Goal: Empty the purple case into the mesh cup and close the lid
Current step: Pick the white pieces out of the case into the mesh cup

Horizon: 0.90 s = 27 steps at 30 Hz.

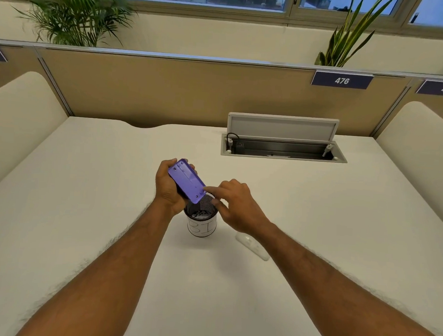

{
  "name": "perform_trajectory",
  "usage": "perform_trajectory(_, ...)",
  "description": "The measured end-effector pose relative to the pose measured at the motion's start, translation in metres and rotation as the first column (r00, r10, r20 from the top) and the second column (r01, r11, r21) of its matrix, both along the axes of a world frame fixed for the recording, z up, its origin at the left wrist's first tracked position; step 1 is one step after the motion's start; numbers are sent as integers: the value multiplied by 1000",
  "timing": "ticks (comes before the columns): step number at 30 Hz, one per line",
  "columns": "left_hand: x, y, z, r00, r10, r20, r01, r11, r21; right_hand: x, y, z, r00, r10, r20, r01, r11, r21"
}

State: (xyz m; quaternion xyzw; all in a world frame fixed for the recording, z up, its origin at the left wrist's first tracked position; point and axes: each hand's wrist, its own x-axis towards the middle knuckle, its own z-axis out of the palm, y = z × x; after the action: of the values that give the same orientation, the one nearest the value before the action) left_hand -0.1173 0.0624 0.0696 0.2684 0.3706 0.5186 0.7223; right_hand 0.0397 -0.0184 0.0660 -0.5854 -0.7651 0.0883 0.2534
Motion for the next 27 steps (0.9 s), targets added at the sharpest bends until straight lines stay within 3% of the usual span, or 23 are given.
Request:
perform_trajectory(7, -2, -1, -4, 999, 6, -49, -5, 1000, 2, -1, 1, 2, 986, 125, 108, -125, 992, -7)
perform_trajectory(12, -3, 0, -1, 997, -9, -78, 10, 1000, 11, 17, -9, -2, 999, -13, 50, 12, 1000, 24)
perform_trajectory(15, -3, 1, 0, 995, -16, -97, 17, 1000, 16, 31, -18, -12, 993, -94, 76, 101, 990, -103)
perform_trajectory(18, -2, 1, 0, 996, -11, -90, 13, 1000, 20, 44, -29, -30, 972, -149, 179, 202, 923, -328)
perform_trajectory(22, 2, -2, 3, 1000, 4, -6, -4, 999, -36, 57, -45, -57, 930, -220, 294, 336, 833, -439)
perform_trajectory(27, 4, -9, 4, 981, 42, 188, -21, 994, -111, 67, -57, -70, 938, -283, 200, 342, 850, -401)
